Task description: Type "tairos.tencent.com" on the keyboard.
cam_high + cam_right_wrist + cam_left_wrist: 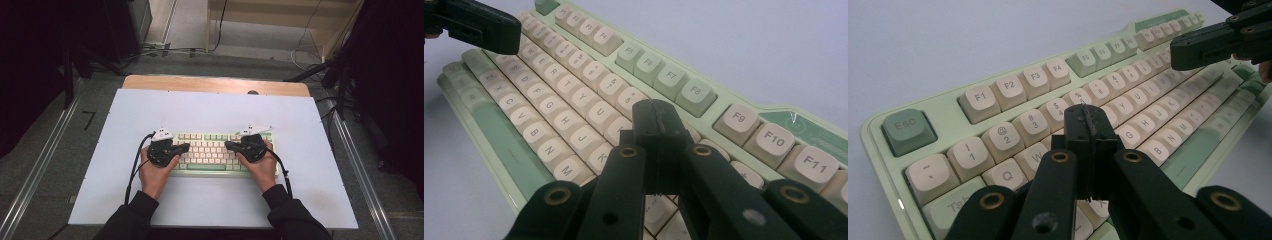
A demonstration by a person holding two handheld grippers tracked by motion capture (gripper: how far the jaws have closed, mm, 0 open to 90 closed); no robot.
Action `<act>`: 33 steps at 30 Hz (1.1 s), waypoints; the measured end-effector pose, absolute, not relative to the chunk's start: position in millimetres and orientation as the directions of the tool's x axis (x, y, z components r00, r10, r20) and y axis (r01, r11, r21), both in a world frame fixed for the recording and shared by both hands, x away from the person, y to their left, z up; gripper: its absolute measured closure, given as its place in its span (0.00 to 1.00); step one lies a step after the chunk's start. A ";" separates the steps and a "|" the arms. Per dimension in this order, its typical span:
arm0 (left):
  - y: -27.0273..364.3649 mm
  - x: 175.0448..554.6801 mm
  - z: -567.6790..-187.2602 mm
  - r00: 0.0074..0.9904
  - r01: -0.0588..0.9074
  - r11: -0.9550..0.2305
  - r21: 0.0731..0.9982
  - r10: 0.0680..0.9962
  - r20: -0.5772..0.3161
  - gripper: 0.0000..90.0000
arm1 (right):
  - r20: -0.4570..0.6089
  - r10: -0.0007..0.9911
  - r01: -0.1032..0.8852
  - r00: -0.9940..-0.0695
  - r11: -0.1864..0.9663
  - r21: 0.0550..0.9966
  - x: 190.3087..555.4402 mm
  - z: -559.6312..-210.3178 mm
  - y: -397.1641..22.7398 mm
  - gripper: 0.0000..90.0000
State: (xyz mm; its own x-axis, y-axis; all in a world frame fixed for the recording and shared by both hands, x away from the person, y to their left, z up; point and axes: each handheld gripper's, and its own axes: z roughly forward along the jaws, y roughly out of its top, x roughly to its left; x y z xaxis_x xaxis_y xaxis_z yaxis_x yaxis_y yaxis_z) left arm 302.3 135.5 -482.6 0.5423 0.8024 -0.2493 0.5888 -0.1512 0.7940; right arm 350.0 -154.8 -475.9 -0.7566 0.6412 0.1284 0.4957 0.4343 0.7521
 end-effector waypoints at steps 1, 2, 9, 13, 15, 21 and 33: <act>135.5 302.3 -482.7 0.542 0.589 -0.151 0.794 0.802 -0.250 1.00 | 0.128 0.641 0.495 -0.756 0.434 0.753 349.9 -475.8 -154.8 0.97; 135.5 302.3 -482.8 0.541 0.590 -0.151 0.793 0.803 -0.250 1.00 | 0.129 0.642 0.496 -0.756 0.433 0.753 349.7 -475.7 -154.8 0.97; 136.2 302.5 -483.4 0.541 0.592 -0.154 0.791 0.803 -0.249 1.00 | 0.129 0.641 0.496 -0.756 0.433 0.753 348.9 -475.1 -154.6 0.97; 136.0 302.4 -483.9 0.542 0.594 -0.153 0.790 0.802 -0.251 1.00 | 0.130 0.641 0.496 -0.756 0.433 0.753 349.0 -474.8 -155.6 0.97; 135.8 302.2 -483.8 0.542 0.594 -0.154 0.790 0.802 -0.251 1.00 | 0.130 0.642 0.497 -0.756 0.434 0.751 348.7 -474.8 -155.8 0.97; 135.9 302.0 -484.0 0.543 0.595 -0.157 0.789 0.801 -0.251 1.00 | 0.130 0.642 0.498 -0.756 0.435 0.750 348.7 -475.3 -156.7 0.97; 141.1 299.6 -484.3 0.536 0.597 -0.151 0.788 0.806 -0.251 1.00 | 0.128 0.643 0.496 -0.755 0.432 0.754 347.7 -473.6 -159.0 0.97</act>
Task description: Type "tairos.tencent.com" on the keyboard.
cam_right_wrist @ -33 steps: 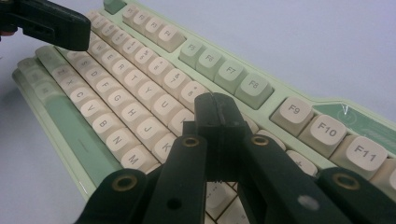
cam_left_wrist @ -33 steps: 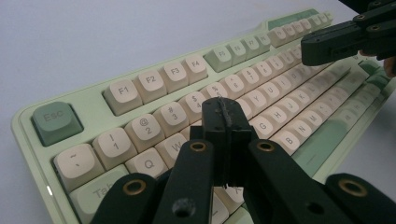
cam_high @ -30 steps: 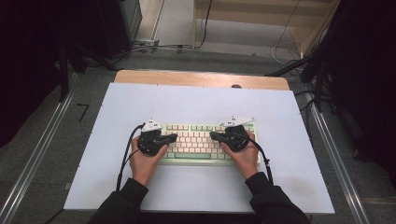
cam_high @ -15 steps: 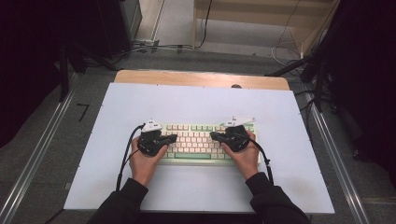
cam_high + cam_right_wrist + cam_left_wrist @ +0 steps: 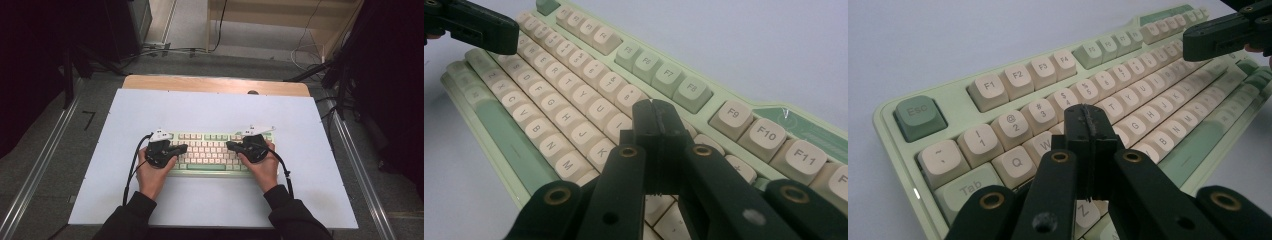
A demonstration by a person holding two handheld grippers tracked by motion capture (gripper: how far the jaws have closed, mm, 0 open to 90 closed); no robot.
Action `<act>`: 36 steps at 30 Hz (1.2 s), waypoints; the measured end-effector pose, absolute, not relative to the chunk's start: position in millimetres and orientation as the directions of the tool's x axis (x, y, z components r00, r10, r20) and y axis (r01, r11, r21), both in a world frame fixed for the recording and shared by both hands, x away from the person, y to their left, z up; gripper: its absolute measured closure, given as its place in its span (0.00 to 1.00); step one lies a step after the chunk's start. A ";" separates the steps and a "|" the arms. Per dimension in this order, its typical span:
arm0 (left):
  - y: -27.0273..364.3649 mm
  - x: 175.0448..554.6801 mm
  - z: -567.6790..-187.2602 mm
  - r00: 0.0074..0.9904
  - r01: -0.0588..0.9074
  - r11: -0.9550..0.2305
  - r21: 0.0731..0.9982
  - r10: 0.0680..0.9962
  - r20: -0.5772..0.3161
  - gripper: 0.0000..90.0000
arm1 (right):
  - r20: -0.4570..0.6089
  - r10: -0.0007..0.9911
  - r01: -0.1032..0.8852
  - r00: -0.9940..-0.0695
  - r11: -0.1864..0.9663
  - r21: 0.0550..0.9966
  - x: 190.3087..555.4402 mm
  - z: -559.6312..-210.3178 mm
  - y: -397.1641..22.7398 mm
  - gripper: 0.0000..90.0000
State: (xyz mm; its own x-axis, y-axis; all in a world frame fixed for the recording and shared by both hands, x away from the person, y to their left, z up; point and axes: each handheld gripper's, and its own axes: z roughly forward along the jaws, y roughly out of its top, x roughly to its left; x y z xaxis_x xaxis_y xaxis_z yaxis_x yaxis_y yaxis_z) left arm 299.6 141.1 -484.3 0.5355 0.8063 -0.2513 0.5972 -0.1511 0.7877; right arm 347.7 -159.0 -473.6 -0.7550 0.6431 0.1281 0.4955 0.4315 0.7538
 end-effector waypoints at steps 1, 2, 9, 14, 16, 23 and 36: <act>141.3 299.6 -484.2 0.535 0.597 -0.150 0.788 0.807 -0.252 1.00 | 0.128 0.643 0.495 -0.755 0.432 0.754 347.6 -473.5 -159.1 0.97; 141.5 299.5 -484.2 0.534 0.598 -0.149 0.787 0.807 -0.253 1.00 | 0.128 0.643 0.496 -0.755 0.432 0.753 347.6 -473.5 -159.1 0.97; 142.9 299.1 -484.5 0.531 0.599 -0.148 0.787 0.809 -0.252 1.00 | 0.131 0.643 0.498 -0.755 0.432 0.752 347.7 -473.9 -159.8 0.97; 143.3 298.6 -485.0 0.531 0.602 -0.150 0.784 0.809 -0.252 1.00 | 0.132 0.644 0.499 -0.754 0.431 0.752 347.6 -473.5 -160.5 0.97; 142.9 298.4 -485.3 0.533 0.602 -0.154 0.784 0.809 -0.250 1.00 | 0.132 0.644 0.499 -0.754 0.430 0.752 347.6 -473.4 -160.6 0.97; 142.2 299.1 -489.2 0.528 0.616 -0.163 0.771 0.811 -0.251 1.00 | 0.131 0.644 0.499 -0.754 0.431 0.752 347.5 -473.4 -160.8 0.97; 138.4 297.9 -492.6 0.535 0.618 -0.189 0.763 0.812 -0.233 1.00 | 0.130 0.647 0.501 -0.751 0.431 0.750 347.5 -473.9 -161.2 0.97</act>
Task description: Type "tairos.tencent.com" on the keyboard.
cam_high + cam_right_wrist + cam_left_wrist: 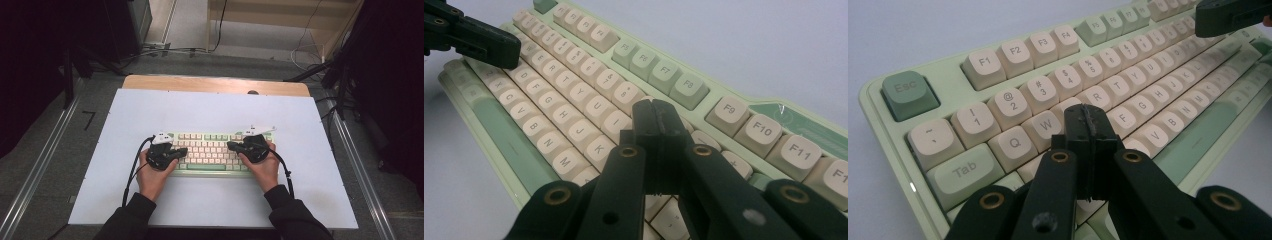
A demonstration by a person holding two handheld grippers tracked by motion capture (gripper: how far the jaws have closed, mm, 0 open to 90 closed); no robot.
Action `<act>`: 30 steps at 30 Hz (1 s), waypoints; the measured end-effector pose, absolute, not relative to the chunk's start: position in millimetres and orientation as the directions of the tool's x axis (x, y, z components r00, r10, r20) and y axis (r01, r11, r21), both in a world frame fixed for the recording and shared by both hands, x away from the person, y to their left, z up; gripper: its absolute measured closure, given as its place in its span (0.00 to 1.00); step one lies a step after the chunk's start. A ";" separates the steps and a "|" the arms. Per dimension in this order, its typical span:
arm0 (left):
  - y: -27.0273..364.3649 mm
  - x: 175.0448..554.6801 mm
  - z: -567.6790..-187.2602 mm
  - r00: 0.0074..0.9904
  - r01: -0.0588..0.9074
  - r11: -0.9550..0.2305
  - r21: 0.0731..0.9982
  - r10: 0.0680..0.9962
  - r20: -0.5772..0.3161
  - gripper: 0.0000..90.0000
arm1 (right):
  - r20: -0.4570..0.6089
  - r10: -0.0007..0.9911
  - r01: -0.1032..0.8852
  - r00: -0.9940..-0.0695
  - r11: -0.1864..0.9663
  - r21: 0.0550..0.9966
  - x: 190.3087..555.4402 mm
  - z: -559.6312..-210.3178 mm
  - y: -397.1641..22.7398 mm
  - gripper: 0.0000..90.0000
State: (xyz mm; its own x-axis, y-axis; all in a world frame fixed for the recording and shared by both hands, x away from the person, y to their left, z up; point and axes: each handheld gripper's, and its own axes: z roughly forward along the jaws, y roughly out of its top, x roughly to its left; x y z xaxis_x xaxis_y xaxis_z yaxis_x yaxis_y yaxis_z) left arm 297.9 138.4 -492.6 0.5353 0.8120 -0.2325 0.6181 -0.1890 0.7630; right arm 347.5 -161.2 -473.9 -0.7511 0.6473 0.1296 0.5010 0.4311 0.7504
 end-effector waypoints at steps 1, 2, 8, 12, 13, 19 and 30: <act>138.1 298.3 -493.3 0.535 0.620 -0.201 0.759 0.815 -0.221 1.00 | 0.129 0.648 0.501 -0.751 0.431 0.750 347.6 -473.9 -161.2 0.97; 138.0 298.4 -494.1 0.536 0.619 -0.199 0.760 0.814 -0.223 1.00 | 0.128 0.647 0.500 -0.752 0.433 0.750 347.6 -474.0 -161.2 0.97; 140.2 297.0 -490.8 0.536 0.608 -0.173 0.774 0.809 -0.240 1.00 | 0.130 0.647 0.501 -0.752 0.432 0.750 347.1 -473.7 -161.5 0.97; 141.7 295.9 -488.6 0.533 0.593 -0.158 0.790 0.812 -0.238 1.00 | 0.129 0.648 0.501 -0.751 0.431 0.750 346.4 -472.7 -163.1 0.97; 142.1 295.6 -488.2 0.532 0.591 -0.156 0.791 0.813 -0.237 1.00 | 0.130 0.648 0.502 -0.750 0.430 0.751 346.1 -472.5 -163.4 0.97; 145.3 295.7 -488.1 0.526 0.589 -0.130 0.798 0.811 -0.256 1.00 | 0.132 0.644 0.499 -0.754 0.430 0.752 343.0 -471.1 -164.5 0.97; 145.9 295.7 -488.2 0.525 0.589 -0.126 0.798 0.811 -0.259 1.00 | 0.131 0.643 0.500 -0.755 0.433 0.750 338.3 -472.7 -166.8 0.97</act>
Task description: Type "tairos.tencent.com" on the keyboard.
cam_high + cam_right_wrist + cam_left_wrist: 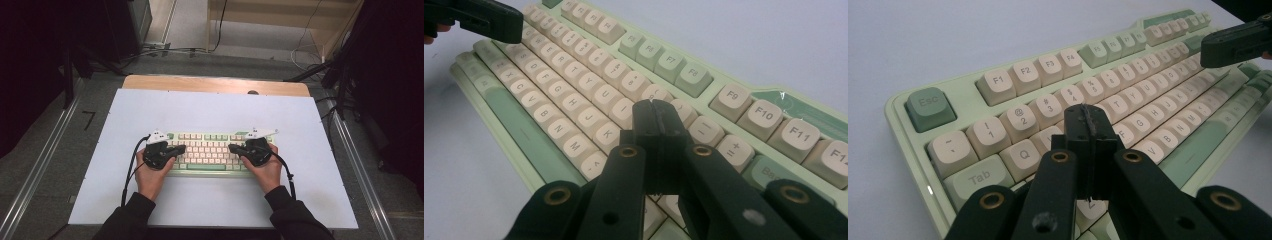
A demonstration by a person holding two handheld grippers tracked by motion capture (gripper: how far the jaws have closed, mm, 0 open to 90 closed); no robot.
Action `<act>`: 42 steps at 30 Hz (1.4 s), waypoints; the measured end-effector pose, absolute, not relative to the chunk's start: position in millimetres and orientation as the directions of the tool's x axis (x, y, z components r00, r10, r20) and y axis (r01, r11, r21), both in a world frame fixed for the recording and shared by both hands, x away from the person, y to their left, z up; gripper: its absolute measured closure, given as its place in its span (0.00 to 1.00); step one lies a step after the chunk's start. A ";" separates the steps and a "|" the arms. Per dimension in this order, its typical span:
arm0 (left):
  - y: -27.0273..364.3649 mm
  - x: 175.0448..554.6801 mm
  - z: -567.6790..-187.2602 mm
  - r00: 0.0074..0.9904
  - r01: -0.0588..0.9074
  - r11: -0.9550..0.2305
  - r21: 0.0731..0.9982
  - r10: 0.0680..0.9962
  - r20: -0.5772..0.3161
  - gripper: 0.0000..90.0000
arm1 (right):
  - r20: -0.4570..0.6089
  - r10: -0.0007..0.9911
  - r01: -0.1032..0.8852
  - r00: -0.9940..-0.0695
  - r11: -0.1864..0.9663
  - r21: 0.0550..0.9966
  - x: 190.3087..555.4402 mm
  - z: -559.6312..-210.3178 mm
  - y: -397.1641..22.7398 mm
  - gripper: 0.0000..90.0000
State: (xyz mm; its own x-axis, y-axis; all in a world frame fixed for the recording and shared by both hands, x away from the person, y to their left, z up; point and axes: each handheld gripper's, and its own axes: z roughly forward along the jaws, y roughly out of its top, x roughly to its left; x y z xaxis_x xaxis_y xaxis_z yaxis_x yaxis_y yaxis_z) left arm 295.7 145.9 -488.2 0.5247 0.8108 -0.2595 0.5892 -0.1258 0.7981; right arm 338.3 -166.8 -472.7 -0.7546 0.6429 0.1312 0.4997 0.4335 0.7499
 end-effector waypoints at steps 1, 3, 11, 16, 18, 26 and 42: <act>146.1 295.7 -488.1 0.525 0.589 -0.127 0.798 0.811 -0.258 1.00 | 0.131 0.641 0.498 -0.756 0.434 0.751 337.7 -472.7 -166.6 0.97; 146.4 295.8 -488.1 0.525 0.589 -0.126 0.798 0.811 -0.259 1.00 | 0.129 0.639 0.496 -0.758 0.437 0.750 336.4 -472.4 -166.5 0.97; 145.7 295.9 -488.5 0.526 0.589 -0.129 0.798 0.810 -0.258 1.00 | 0.139 0.641 0.505 -0.755 0.433 0.747 332.6 -472.5 -170.3 0.97; 146.1 295.7 -488.2 0.525 0.589 -0.127 0.798 0.811 -0.258 1.00 | 0.138 0.635 0.503 -0.760 0.440 0.744 328.9 -472.8 -170.4 0.97; 146.2 295.6 -488.1 0.525 0.589 -0.128 0.798 0.811 -0.258 1.00 | 0.138 0.633 0.502 -0.761 0.442 0.744 327.8 -473.0 -170.6 0.97; 145.9 295.7 -488.2 0.524 0.589 -0.126 0.798 0.811 -0.259 1.00 | 0.138 0.633 0.505 -0.762 0.448 0.738 324.8 -475.3 -171.3 0.97; 145.1 295.5 -488.4 0.527 0.589 -0.129 0.798 0.810 -0.258 1.00 | 0.132 0.628 0.502 -0.767 0.458 0.734 321.7 -477.0 -170.3 0.97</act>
State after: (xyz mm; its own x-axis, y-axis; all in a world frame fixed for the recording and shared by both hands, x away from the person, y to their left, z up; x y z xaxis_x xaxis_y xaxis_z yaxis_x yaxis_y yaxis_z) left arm 295.5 145.1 -488.4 0.5268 0.8098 -0.2581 0.5890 -0.1290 0.7978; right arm 321.7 -170.3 -477.0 -0.7669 0.6279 0.1324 0.5017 0.4580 0.7338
